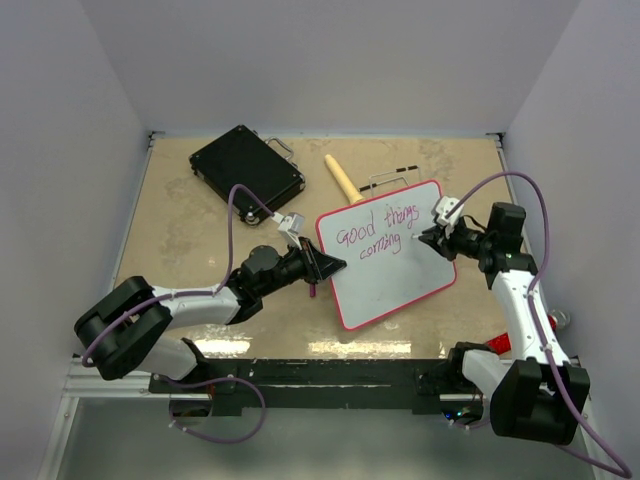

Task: Write a sentence on the whiteboard
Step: Write on the whiteboard with the whiteboard marker without the cap.

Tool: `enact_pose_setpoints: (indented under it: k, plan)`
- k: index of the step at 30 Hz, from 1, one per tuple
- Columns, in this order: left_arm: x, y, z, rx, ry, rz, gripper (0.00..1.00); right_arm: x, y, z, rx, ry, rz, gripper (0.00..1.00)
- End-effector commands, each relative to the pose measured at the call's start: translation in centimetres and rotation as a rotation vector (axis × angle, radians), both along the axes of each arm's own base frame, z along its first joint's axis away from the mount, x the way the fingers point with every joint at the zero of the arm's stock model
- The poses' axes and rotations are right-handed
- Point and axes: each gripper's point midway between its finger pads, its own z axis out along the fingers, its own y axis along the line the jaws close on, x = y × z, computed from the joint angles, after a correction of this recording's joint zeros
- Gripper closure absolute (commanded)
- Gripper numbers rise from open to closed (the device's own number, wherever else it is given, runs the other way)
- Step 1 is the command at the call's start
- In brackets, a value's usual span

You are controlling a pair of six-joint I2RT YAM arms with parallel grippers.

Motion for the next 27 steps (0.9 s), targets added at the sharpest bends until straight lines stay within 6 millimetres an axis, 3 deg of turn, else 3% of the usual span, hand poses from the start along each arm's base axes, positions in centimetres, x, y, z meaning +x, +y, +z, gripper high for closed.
enact_pose_setpoints:
  k: [1,15,23,27]
  plan:
    - [-0.7,-0.8,2.1,-0.041,-0.083,-0.065,1.00,-0.5,0.6,0.2,-0.004,0.005,0.061,1.00]
    - [-0.6,-0.8,2.2,-0.038,-0.085,-0.062,1.00,0.8,-1.6,0.1,-0.054,0.019,-0.089,1.00]
    - [-0.6,-0.8,2.1,-0.037,-0.083,-0.061,1.00,-0.6,-0.9,-1.6,-0.081,0.113,0.014,1.00]
    - [-0.6,-0.8,2.1,-0.038,-0.085,-0.062,1.00,-1.4,-0.1,-1.4,-0.067,0.109,0.083,1.00]
